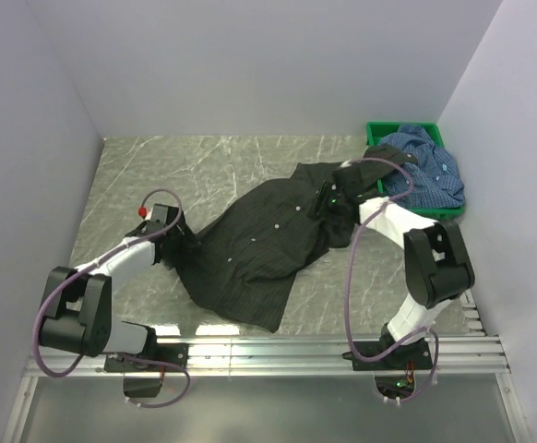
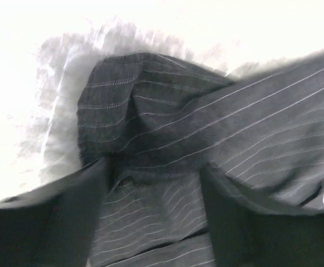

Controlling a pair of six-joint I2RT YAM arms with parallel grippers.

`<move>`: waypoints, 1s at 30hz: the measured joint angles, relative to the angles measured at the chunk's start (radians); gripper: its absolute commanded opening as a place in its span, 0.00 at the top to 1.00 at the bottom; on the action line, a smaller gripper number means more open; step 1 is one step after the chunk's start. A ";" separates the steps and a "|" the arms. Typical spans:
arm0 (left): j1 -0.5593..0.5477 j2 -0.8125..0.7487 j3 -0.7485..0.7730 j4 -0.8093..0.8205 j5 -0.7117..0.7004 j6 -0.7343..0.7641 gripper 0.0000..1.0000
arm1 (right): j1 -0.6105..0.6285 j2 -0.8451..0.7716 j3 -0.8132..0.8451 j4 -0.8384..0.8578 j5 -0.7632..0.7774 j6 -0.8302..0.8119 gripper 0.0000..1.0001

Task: Fold and stack the long sleeve shirts
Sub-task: Flatten the shirt out

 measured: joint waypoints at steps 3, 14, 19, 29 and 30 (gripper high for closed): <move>0.019 0.047 0.018 0.028 -0.012 -0.033 0.69 | 0.080 0.058 0.000 0.026 -0.020 0.017 0.75; 0.272 0.069 0.111 -0.068 -0.073 0.000 0.94 | 0.461 0.256 0.224 0.054 -0.165 0.128 0.79; 0.313 0.064 0.207 -0.087 -0.124 0.087 0.94 | 0.561 0.251 0.306 0.037 -0.182 0.115 0.45; 0.315 -0.035 0.209 -0.121 -0.205 0.195 1.00 | 0.309 0.076 0.248 -0.069 -0.095 -0.003 0.40; 0.315 -0.043 0.208 -0.121 -0.211 0.200 1.00 | 0.296 0.074 0.246 -0.069 -0.094 -0.012 0.39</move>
